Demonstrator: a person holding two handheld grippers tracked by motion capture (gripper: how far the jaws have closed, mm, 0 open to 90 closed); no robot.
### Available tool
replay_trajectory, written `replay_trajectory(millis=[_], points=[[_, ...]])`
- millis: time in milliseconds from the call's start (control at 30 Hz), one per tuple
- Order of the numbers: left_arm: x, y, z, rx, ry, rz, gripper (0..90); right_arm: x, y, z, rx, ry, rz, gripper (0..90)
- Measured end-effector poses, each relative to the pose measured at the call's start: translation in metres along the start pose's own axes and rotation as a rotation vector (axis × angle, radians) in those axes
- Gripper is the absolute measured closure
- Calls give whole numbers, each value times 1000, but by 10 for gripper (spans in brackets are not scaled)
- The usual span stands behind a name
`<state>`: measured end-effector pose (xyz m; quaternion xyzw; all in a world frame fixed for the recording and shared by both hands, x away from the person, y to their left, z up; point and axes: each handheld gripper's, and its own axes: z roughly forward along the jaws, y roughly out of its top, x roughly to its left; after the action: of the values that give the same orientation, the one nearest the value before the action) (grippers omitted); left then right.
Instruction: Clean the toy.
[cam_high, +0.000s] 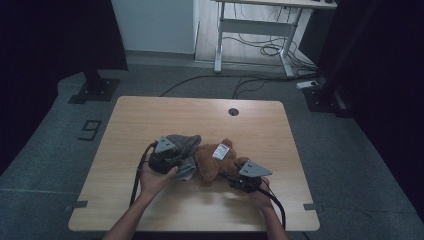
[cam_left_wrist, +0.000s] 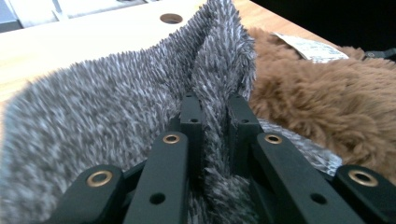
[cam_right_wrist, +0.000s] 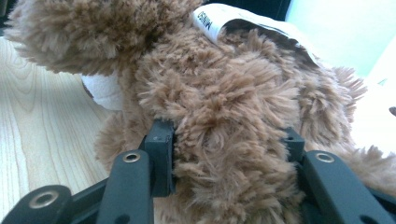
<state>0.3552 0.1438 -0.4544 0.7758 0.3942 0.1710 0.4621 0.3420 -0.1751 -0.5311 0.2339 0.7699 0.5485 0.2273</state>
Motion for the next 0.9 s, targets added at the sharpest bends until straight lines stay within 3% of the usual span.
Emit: replay_trajectory(millis=[167, 300, 367, 433, 600, 667, 800, 900], points=[[25, -12, -17, -18, 58, -52, 796, -2, -1, 0, -4, 1, 10, 534], [48, -30, -22, 44, 130, -89, 798, -2, -1, 0, -6, 2, 17, 534], [56, -37, -25, 49, 131, -113, 800, -4, -2, 0, -10, 1, 28, 534], [55, -36, -29, 24, 121, -118, 800, -5, -2, 0, -11, 2, 37, 534], [24, -11, -31, -36, 80, -34, 801, -6, -2, 0, -11, -4, 50, 533], [6, 2, -28, -60, 37, -7, 801, -6, -3, 0, -11, -4, 52, 533], [-35, 23, -10, -59, -44, 73, 799, -6, -2, 0, -11, -2, 54, 532], [-62, 34, 9, -38, -74, 127, 799, -7, -2, 0, -10, -1, 54, 531]])
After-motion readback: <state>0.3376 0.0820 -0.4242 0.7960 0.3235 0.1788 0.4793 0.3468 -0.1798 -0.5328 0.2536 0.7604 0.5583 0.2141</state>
